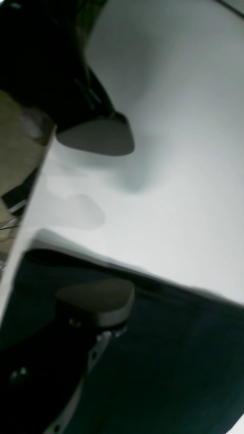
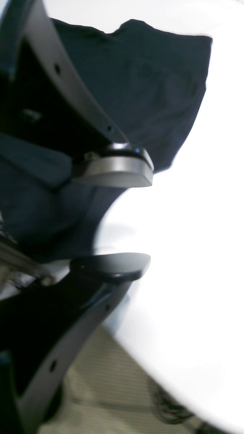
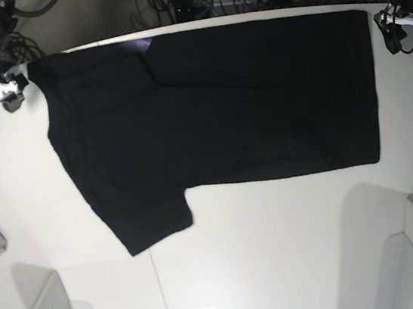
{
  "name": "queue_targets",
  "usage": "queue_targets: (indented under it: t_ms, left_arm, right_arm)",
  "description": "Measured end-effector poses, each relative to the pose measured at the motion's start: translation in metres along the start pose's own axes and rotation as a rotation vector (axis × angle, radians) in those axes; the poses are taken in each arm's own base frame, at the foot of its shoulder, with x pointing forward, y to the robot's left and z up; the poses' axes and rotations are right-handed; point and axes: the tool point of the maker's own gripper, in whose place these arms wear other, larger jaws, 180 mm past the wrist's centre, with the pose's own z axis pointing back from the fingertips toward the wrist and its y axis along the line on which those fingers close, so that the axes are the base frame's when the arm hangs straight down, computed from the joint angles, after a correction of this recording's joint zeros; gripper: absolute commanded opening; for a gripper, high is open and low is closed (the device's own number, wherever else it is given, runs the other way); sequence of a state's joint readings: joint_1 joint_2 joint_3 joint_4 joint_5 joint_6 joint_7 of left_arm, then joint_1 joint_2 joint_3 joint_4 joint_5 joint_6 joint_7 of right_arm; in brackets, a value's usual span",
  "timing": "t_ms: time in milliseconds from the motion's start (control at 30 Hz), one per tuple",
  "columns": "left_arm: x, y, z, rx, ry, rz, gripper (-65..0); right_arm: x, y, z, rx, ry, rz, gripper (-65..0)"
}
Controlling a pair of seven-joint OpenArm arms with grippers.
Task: Fold the T-shirt properly
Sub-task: 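Reach the right gripper to the shirt's hem corner and grasp it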
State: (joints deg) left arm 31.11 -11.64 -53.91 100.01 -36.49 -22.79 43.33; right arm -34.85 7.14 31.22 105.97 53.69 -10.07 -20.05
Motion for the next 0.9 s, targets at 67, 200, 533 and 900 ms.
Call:
queue_targets:
  t_ms: [67, 200, 533, 900]
  left_arm:
    - [0.009, -0.001, -0.003, -0.003, -0.025, -0.001, -18.8]
    - [0.020, -0.007, -0.008, -0.016, -0.052, 0.008, -47.2]
    - [0.032, -0.042, -0.025, -0.116, -0.049, -0.059, -65.0]
    - [0.037, -0.051, -0.029, -0.132, -0.062, -0.061, -65.0]
  right_arm:
    - [0.003, 0.014, -0.010, 0.035, 0.002, 0.022, -35.4]
    - [-0.006, 0.052, -0.035, 0.130, 0.053, 0.061, -35.7]
    - [-0.011, 0.126, -0.078, 0.276, 0.094, 0.125, -35.9]
    - [0.007, 0.165, -0.140, 0.278, 0.123, 0.185, -35.9]
